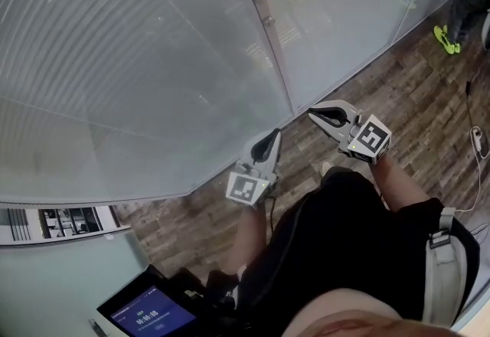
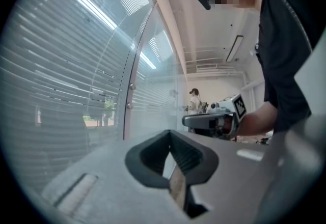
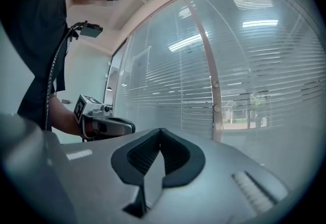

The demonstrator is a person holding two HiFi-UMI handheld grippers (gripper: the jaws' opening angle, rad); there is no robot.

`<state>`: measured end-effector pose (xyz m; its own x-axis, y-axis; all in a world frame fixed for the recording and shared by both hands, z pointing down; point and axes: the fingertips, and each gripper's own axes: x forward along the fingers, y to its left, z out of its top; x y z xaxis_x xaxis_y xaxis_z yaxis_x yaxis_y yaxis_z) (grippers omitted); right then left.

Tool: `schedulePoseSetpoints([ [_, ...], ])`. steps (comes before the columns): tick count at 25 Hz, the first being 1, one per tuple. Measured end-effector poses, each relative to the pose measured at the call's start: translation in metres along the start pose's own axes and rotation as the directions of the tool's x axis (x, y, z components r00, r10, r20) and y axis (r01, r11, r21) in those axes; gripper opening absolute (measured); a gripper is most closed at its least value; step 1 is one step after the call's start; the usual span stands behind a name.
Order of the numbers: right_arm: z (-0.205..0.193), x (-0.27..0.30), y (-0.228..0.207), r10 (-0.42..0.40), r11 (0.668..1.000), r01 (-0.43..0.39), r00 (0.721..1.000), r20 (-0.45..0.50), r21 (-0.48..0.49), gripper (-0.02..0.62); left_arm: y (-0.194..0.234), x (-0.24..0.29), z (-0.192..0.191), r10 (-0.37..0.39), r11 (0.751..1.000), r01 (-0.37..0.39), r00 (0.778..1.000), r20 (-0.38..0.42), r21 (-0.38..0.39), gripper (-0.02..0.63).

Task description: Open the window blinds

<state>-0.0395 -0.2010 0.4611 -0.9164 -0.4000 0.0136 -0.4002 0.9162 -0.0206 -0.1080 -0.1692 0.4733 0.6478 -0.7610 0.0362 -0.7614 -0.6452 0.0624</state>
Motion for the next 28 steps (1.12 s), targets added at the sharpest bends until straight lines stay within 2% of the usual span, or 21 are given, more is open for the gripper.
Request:
schedulePoseSetpoints([
  [5, 0.025, 0.006, -0.022, 0.021, 1.000, -0.021, 1.000, 0.010, -0.018, 0.006, 0.004, 0.007, 0.022, 0.043, 0.999, -0.043, 0.999, 0.008, 0.017, 0.003],
  [8, 0.031, 0.012, -0.035, 0.042, 0.998, -0.041, 0.999, 0.017, -0.048, 0.006, 0.013, 0.013, 0.027, 0.081, 0.996, -0.081, 0.997, 0.016, 0.025, 0.003],
  [11, 0.030, 0.012, -0.052, 0.060, 0.998, -0.059, 0.998, 0.026, -0.035, 0.006, 0.019, 0.030, 0.027, 0.111, 0.993, -0.112, 0.994, 0.018, 0.037, 0.003],
  [22, 0.034, 0.007, -0.105, -0.005, 0.999, 0.008, 0.997, 0.077, -0.033, 0.006, 0.035, 0.071, 0.032, 0.127, 0.990, -0.127, 0.992, 0.009, 0.057, 0.003],
  [28, 0.035, 0.010, -0.118, 0.040, 0.999, -0.037, 0.995, 0.092, -0.034, 0.006, 0.035, 0.086, 0.038, 0.159, 0.984, -0.160, 0.987, 0.013, 0.082, 0.003],
])
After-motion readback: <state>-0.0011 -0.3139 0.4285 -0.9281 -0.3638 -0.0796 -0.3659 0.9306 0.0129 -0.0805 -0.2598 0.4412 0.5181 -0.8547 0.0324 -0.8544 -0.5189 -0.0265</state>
